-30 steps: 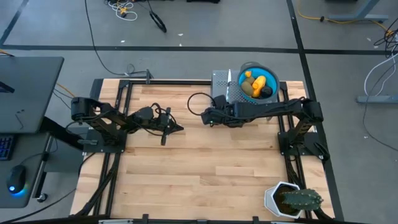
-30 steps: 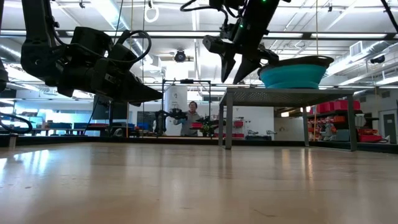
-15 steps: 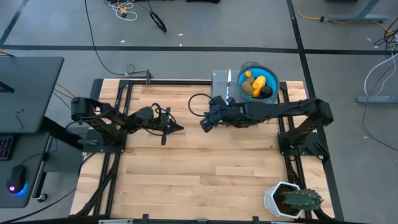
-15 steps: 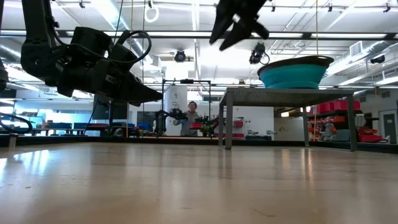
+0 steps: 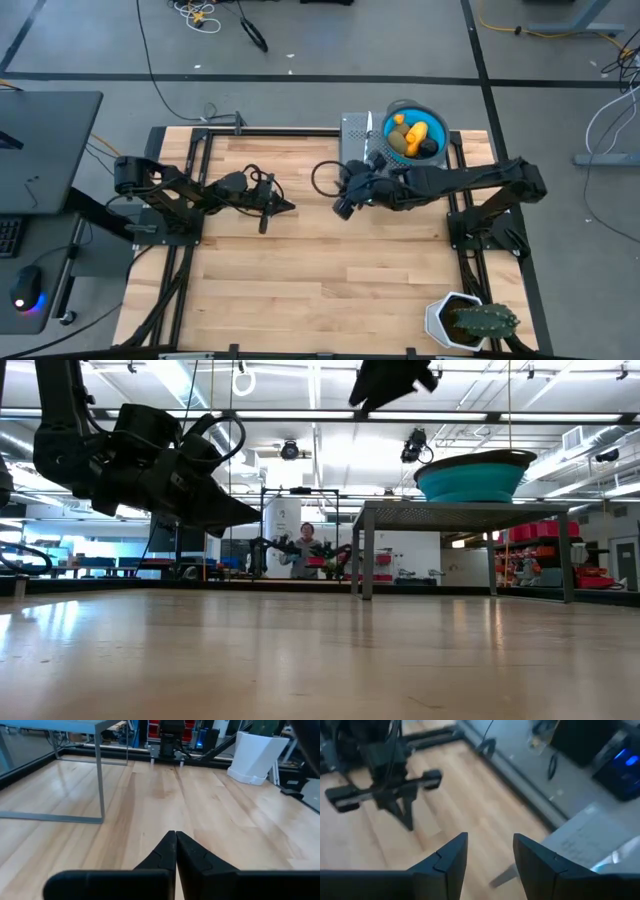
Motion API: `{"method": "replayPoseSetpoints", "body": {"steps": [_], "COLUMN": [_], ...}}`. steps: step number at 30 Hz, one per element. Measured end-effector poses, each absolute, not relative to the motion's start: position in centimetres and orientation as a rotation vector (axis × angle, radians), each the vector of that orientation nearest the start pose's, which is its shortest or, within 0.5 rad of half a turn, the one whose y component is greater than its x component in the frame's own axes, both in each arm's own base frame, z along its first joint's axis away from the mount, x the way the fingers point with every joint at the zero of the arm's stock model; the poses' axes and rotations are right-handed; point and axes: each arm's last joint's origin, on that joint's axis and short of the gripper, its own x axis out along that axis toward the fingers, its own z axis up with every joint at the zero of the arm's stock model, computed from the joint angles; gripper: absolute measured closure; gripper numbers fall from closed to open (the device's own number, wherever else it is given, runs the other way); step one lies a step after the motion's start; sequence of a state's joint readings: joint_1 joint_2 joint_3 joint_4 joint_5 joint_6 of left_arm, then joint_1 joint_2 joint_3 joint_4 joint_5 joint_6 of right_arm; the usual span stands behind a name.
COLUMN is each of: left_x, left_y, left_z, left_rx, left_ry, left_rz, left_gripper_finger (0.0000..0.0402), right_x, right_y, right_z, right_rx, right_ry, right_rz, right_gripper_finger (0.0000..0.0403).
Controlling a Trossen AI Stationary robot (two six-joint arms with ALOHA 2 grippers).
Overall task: Pick & Place Fruit
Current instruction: Return to Home Position
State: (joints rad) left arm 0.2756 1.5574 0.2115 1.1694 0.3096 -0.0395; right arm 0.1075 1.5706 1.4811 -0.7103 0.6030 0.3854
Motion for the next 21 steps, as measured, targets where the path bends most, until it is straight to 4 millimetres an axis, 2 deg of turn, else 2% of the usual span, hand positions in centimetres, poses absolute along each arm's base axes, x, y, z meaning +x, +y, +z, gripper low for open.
{"method": "replayPoseSetpoints", "body": {"steps": [2, 5, 7, 11, 15, 21], "left_x": [21.7, 21.7, 21.7, 21.6, 21.2, 19.6], "left_y": [5.2, 5.2, 5.2, 5.0, 4.8, 4.5], "left_z": [12.6, 12.8, 13.0, 13.9, 15.6, 18.3], "left_rx": [-0.102, -0.126, -0.15, -0.172, -0.178, -0.167], "left_ry": [0.167, 0.157, 0.147, 0.102, 0.024, -0.106], "left_rz": [-0.032, -0.03, -0.035, -0.095, -0.139, -0.184], "left_gripper_finger": [0.0395, 0.0395, 0.039, 0.0385, 0.0394, 0.0389], "right_x": [32.6, 31.5, 30.7, 29.2, 27.9, 26.0], "right_y": [1.9, 1.6, 1.4, 1.3, 1.4, 1.4], "right_z": [34.9, 36.2, 36.2, 35.1, 32.9, 30.4], "right_rx": [0.037, 0.037, 0.029, 0.033, 0.049, 0.047], "right_ry": [0.62, 0.604, 0.614, 0.595, 0.517, 0.364], "right_rz": [-0.627, -0.572, -0.518, -0.434, -0.357, -0.261], "right_gripper_finger": [0.0236, 0.0236, 0.0236, 0.0236, 0.0236, 0.0242]}}
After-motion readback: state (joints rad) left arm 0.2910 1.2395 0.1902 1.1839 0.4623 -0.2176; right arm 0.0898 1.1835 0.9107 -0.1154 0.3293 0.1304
